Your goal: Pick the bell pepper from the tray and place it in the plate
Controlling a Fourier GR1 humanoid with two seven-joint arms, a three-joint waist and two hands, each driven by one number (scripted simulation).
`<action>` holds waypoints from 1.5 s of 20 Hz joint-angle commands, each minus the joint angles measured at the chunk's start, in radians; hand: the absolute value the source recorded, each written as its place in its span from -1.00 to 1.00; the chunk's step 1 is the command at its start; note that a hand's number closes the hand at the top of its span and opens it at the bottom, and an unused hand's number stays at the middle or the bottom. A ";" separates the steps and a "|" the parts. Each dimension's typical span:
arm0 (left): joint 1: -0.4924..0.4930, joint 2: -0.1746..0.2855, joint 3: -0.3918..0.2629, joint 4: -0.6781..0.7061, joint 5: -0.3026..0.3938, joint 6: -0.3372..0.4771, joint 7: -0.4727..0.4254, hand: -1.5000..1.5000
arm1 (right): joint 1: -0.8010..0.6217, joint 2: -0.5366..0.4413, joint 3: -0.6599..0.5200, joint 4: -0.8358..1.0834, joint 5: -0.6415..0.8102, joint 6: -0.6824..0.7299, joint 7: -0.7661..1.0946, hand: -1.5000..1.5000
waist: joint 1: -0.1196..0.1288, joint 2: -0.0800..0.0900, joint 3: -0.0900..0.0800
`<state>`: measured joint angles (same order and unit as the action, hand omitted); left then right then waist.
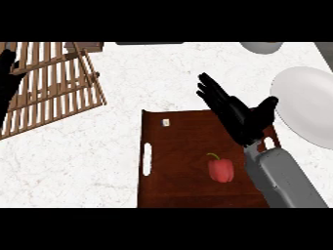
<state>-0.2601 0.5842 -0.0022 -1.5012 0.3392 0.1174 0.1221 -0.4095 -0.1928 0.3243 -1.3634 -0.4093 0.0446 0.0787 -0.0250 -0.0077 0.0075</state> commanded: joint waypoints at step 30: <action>0.247 -0.329 -0.234 0.068 -0.048 0.104 0.079 0.00 | 0.388 -0.659 -0.044 -0.731 0.714 -0.108 0.246 -1.00 | 0.000 0.002 -0.011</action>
<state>0.0263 0.2792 -0.2234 -1.4488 0.3021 0.2028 0.1647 -0.0501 -0.7995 0.2206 -1.9582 0.2276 -0.1202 0.1447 -0.0350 -0.0081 -0.0018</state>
